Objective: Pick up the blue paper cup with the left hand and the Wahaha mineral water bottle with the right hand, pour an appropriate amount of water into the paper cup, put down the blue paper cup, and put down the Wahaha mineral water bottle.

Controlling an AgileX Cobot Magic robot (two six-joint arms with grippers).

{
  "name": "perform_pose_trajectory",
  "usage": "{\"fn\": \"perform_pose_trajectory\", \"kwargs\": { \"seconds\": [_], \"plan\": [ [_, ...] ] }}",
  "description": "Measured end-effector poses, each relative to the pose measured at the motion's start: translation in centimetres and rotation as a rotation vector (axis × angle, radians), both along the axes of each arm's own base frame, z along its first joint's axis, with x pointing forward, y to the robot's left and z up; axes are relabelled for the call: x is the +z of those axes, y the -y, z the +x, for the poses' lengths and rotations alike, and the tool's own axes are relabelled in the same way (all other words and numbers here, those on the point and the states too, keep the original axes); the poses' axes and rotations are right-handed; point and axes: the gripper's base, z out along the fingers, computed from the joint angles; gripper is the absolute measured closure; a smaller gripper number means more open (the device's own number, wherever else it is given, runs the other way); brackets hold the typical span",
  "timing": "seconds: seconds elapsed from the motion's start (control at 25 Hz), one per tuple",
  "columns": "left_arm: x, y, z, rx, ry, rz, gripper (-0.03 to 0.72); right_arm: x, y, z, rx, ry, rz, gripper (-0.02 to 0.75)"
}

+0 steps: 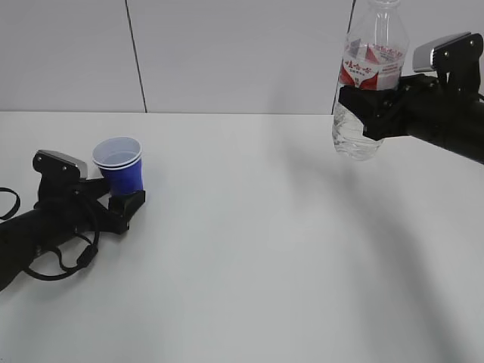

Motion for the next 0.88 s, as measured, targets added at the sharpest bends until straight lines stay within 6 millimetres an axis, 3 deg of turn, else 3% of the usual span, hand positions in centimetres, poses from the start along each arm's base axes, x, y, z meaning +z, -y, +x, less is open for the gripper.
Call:
{"fn": "perform_pose_trajectory", "kwargs": {
  "seconds": [0.28, 0.56, 0.88],
  "plan": [
    [0.6, -0.8, -2.1, 0.056, -0.048, 0.0, 0.099, 0.0, 0.0, 0.0, 0.0, 0.0, 0.0, 0.337],
    [2.9, -2.3, -4.9, 0.115, -0.069, 0.0, 0.1, 0.0, 0.0, 0.0, 0.0, 0.0, 0.0, 0.337],
    [9.2, -2.7, -8.2, 0.123, 0.019, 0.004, 0.101, 0.0, 0.1, 0.0, -0.013, -0.027, 0.049, 0.337]
  ]
}}
